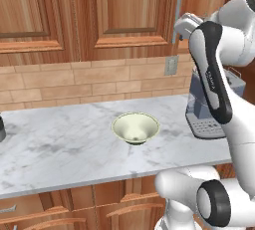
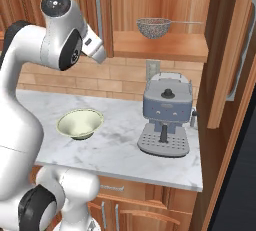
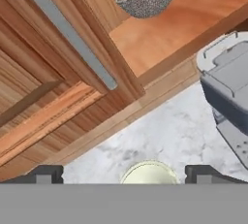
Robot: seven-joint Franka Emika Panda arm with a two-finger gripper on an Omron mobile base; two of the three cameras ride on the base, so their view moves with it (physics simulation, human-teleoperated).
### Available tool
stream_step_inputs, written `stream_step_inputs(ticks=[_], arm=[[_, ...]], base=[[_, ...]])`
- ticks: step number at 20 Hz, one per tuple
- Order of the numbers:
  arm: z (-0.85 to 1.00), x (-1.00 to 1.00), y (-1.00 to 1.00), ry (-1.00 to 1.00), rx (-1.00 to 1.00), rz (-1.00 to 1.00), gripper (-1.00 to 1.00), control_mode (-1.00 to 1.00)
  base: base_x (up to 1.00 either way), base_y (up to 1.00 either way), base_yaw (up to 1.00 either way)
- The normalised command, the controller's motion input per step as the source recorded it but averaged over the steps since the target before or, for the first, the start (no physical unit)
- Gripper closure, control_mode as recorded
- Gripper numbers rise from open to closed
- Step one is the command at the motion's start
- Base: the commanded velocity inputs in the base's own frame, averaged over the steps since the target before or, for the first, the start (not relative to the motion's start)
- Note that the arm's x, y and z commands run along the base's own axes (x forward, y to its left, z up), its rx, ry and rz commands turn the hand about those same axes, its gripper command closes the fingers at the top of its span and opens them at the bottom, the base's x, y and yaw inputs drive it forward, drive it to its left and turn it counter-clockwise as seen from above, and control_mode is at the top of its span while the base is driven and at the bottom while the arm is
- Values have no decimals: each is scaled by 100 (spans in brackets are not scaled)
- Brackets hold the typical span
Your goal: Open the cabinet and setup a tea strainer by placing it in the bowl upright.
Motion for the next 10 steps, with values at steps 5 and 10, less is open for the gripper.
stream_step_inputs(ticks=[5, 10], arm=[[55, 1, -14, 0, -24, 30, -100, -100], [38, 0, 11, -5, -43, 12, -100, -100]], base=[[0, 0, 0], [0, 0, 0]])
